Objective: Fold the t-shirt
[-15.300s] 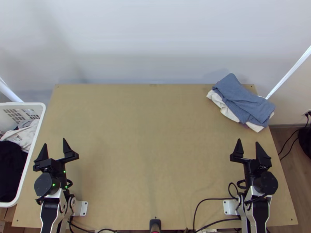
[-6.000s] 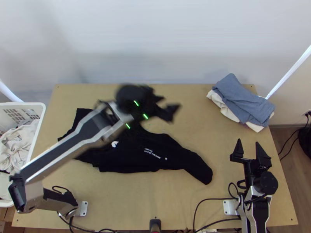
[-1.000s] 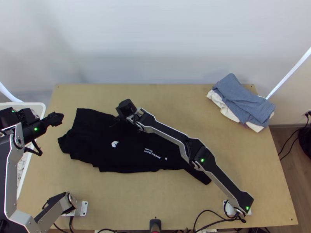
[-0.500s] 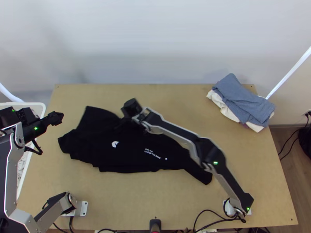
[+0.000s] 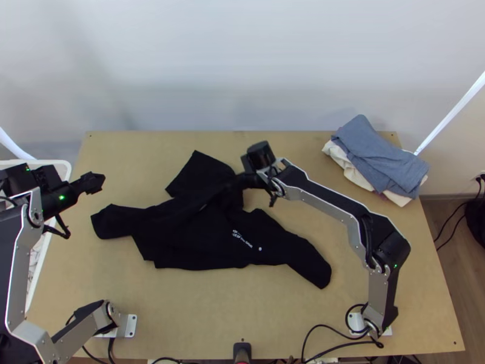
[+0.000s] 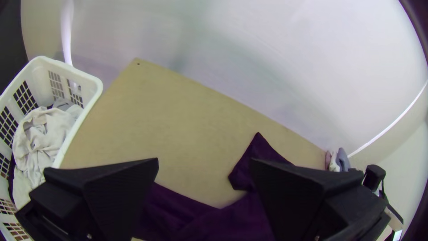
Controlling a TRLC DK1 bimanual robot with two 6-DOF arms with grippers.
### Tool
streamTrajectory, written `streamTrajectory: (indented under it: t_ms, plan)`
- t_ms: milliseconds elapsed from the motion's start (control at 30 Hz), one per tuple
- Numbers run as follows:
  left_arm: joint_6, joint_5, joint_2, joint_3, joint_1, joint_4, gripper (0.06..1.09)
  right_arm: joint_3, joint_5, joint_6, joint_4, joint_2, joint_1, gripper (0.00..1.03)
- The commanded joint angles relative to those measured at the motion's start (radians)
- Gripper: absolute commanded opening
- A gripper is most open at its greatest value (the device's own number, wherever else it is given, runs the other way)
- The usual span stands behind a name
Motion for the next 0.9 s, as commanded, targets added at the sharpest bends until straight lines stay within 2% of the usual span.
streamTrajectory:
  t_ms: [0, 67, 133, 167, 333, 567, 733, 867]
  plan:
    - [-0.015, 0.009, 0.016, -0.006, -0.016, 0.015, 1.05, -0.057, -0.003, 0.006, 0.033, -0.02, -0.004, 0.03]
    - [-0.015, 0.009, 0.02, -0.006, -0.017, 0.019, 1.05, -0.078, -0.003, 0.017, 0.068, -0.023, -0.004, 0.04]
    - [-0.014, 0.007, 0.026, -0.003, -0.017, 0.019, 1.05, -0.083, -0.003, 0.046, 0.075, -0.037, -0.004, 0.3]
    - [-0.012, 0.007, 0.028, -0.003, -0.017, 0.021, 1.05, -0.086, -0.002, 0.049, 0.085, -0.046, -0.002, 0.36]
    - [-0.009, 0.007, 0.036, -0.005, -0.01, 0.032, 1.05, -0.06, -0.003, 0.088, 0.154, -0.066, -0.004, 0.36]
    - [-0.012, 0.007, 0.043, -0.006, -0.01, 0.036, 1.05, 0.066, -0.019, 0.154, 0.13, 0.023, -0.031, 0.36]
    - [-0.011, 0.007, 0.043, -0.003, -0.001, 0.036, 1.05, 0.267, -0.061, 0.253, -0.008, 0.164, -0.065, 0.36]
    - [-0.008, 0.007, 0.043, -0.003, 0.01, 0.035, 1.05, 0.54, -0.084, 0.302, -0.268, 0.329, -0.082, 0.36]
